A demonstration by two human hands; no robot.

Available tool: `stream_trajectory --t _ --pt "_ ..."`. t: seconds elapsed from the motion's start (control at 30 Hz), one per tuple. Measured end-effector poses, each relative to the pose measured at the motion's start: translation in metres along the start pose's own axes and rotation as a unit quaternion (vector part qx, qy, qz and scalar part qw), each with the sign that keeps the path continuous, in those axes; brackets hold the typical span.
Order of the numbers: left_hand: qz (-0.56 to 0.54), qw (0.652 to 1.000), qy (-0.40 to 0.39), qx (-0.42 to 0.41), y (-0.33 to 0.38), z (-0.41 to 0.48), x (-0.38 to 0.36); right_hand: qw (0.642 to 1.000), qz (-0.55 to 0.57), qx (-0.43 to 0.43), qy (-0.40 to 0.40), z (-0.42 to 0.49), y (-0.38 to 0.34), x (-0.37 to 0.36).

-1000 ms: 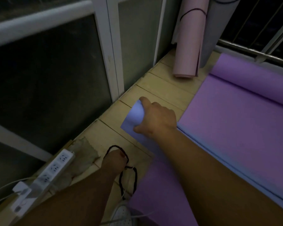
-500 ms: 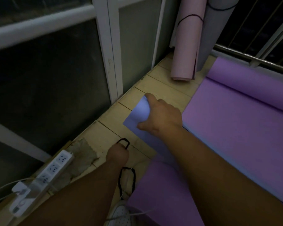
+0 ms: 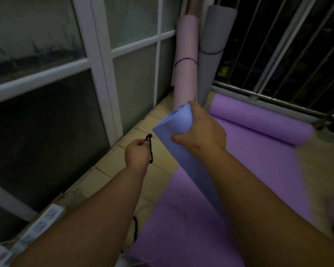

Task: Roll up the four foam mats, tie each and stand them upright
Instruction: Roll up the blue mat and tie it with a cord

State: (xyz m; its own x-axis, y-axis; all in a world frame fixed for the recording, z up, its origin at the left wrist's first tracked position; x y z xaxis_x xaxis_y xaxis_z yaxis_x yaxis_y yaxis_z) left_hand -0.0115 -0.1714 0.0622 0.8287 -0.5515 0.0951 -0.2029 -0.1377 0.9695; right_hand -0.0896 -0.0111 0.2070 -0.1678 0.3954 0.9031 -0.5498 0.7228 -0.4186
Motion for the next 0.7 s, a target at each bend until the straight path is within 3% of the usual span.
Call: stream_trajectory --t 0.23,0.43,0.7 --pt "-0.114 0.987 -0.058 -0.097 0.112 -0.051 -0.076 0.990 0.079 -0.038 0.109 -0.028 0.047 0.090" --pt "-0.129 0.974 -0.081 -0.167 0.194 -0.102 -0.122 0.964 0.165 -0.062 0.197 -0.057 0.076 0.155" --pt "-0.011 0.937 -0.134 -0.321 0.263 -0.178 -0.157 0.929 0.259 -0.077 0.255 -0.101 0.116 0.206"
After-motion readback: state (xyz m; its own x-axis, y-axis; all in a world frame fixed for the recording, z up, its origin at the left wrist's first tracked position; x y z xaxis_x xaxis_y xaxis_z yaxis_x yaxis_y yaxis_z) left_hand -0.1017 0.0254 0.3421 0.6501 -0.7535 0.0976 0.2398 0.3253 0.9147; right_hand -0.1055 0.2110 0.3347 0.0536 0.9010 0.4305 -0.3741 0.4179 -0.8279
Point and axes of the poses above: each hand's wrist, its own z-axis towards the middle knuckle, its own x-axis out of the back of the hand, y = z × x, the point moved 5 cm from there along z, towards the middle knuckle, and after that the axes turned 5 degrees about -y, right-handed, at the moved point
